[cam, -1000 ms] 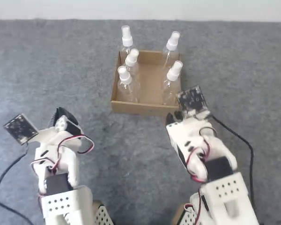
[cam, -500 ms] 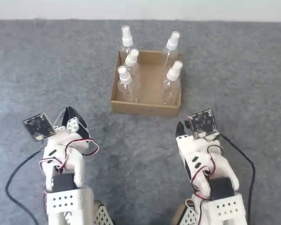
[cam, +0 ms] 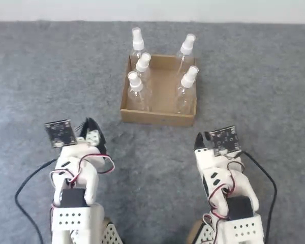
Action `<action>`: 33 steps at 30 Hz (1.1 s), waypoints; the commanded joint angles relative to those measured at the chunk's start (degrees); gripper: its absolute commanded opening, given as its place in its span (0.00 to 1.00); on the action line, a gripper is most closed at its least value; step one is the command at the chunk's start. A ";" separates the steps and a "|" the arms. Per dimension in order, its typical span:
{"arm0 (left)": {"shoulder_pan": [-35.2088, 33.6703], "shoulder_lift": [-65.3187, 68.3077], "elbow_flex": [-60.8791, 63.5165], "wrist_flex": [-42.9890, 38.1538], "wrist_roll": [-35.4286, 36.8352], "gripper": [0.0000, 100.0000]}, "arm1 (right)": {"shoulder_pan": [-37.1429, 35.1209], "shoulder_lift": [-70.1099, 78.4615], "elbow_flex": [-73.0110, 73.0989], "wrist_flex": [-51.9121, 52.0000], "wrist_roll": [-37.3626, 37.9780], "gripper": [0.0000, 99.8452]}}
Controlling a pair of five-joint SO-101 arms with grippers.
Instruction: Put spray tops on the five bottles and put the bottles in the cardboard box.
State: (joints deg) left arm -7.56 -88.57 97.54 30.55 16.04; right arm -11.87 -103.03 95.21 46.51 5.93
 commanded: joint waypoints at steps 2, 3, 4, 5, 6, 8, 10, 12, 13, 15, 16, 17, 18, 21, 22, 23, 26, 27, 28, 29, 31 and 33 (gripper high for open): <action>4.40 -0.70 -0.66 12.48 -6.24 0.01 | 5.05 -1.01 1.14 0.84 0.97 0.01; 4.75 -1.05 -0.66 12.57 -6.77 0.01 | 5.32 -1.01 1.14 1.36 0.97 0.01; 4.75 -1.58 -0.66 12.92 -6.86 0.01 | 5.41 -1.01 1.23 2.33 0.97 0.01; 4.75 -2.02 -0.66 13.36 -6.95 0.01 | 5.41 -1.01 1.23 3.74 0.97 0.01; 4.75 -2.46 -0.66 14.68 -6.95 0.01 | 5.41 -1.01 1.23 5.67 0.97 0.01; 4.75 -3.43 -0.66 18.73 -7.21 0.01 | 5.41 -1.01 1.23 9.89 0.97 0.01; 5.19 -4.04 -0.66 22.95 -7.21 0.01 | 5.58 -1.01 1.23 13.14 0.88 0.01; 5.27 -5.01 -0.66 26.55 -7.21 0.01 | 5.93 -1.01 1.23 16.31 0.97 0.01; 5.27 -5.80 -0.66 26.73 -7.03 0.01 | 5.93 -1.01 1.23 18.07 0.97 0.01; 4.84 -7.12 -0.66 28.31 -7.12 0.01 | 5.93 -1.01 1.23 21.49 0.70 0.01; 4.75 -8.09 -0.66 29.89 -7.21 0.01 | 5.93 -1.01 1.23 22.81 0.70 0.01; 4.75 -8.88 -0.66 31.21 -7.03 0.01 | 5.93 -1.01 1.23 24.04 0.62 0.01; 4.75 -9.76 -0.66 32.44 -7.03 0.01 | 5.93 -1.01 1.23 25.27 0.62 0.01; 4.75 -12.13 -0.66 36.22 -6.95 0.01 | 5.93 -1.01 1.23 28.26 0.62 0.01; 4.75 -12.84 -0.75 37.45 -6.95 0.01 | 6.02 -1.01 1.23 28.35 0.62 0.01; 5.10 -13.63 -0.75 38.68 -6.95 0.01 | 6.02 -1.01 1.23 28.35 0.62 0.01; 4.75 -15.56 -0.84 41.76 -6.95 0.01 | 6.02 -1.01 1.23 28.62 0.44 0.01; 4.84 -15.74 -0.92 41.93 -7.12 0.01 | 6.02 -1.01 1.23 28.62 0.44 0.01; 4.84 -15.74 -1.01 41.93 -7.12 0.01 | 6.02 -1.01 1.23 28.62 0.44 0.01; 4.84 -15.74 -1.01 41.93 -7.12 0.01 | 6.02 -1.01 1.23 28.62 0.44 0.01; 4.84 -15.74 -1.01 41.93 -7.12 0.01 | 5.93 -1.01 1.23 28.62 0.44 0.01; 4.84 -15.74 -1.01 41.93 -7.12 0.01 | 5.67 -1.01 1.23 28.62 0.44 0.01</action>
State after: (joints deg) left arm -2.73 -103.16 97.54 72.22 9.27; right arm -6.59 -103.03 95.21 74.81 6.37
